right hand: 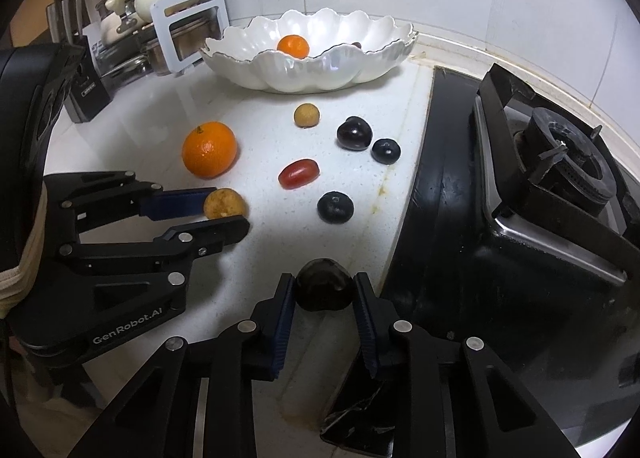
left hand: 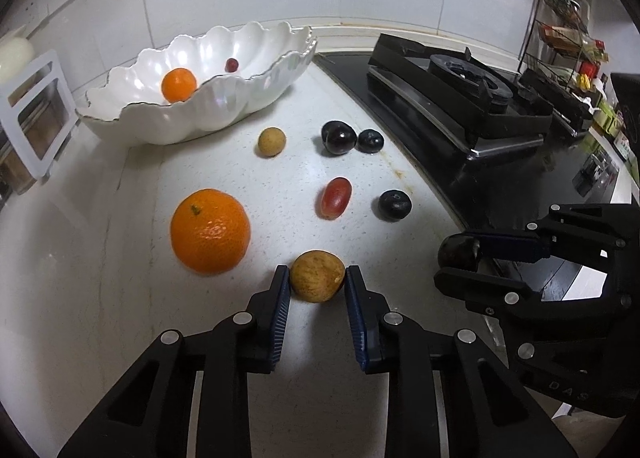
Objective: Organize fruits
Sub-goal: 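Grasp the brown round fruit with the left tool while the right tool grasps a dark plum, then carry the brown fruit and dark plum over the white bowl with both tools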
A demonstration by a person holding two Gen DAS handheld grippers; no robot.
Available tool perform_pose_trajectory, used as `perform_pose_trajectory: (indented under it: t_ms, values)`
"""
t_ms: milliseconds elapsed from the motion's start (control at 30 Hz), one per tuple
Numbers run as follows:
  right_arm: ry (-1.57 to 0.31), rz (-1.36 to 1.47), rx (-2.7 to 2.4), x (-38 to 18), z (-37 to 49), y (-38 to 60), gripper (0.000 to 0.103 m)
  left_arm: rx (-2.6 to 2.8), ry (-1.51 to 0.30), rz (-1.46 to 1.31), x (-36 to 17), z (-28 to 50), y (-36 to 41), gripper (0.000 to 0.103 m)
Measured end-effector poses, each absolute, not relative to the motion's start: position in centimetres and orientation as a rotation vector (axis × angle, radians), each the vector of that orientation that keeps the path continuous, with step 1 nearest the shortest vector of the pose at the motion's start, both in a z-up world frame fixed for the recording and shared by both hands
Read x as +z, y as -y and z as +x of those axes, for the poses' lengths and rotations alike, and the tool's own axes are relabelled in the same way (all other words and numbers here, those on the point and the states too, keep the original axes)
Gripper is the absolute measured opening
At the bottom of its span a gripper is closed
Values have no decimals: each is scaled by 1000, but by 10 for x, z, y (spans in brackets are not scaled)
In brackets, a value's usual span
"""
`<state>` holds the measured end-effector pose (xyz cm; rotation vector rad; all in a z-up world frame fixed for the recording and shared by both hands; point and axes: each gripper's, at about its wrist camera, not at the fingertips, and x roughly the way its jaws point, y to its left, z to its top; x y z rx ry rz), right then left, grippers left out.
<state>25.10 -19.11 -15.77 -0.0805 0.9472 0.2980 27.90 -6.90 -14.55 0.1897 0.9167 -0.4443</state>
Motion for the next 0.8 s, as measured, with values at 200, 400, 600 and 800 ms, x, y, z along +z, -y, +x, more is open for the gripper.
perform_pose_trajectory:
  t_ms: [200, 400, 600, 800]
  values:
    - [-932, -58, 299, -151, 250, 192, 31, -419, -908, 145, -134, 274, 62, 28]
    - [-898, -48, 294, -139, 252, 194, 31, -404, -877, 128, -120, 270, 57, 28]
    - [-846, -46, 290, -121, 254, 193, 31, -377, -841, 109, -103, 268, 51, 28]
    - [-785, -31, 286, -101, 258, 193, 31, -365, -795, 86, -85, 268, 44, 28]
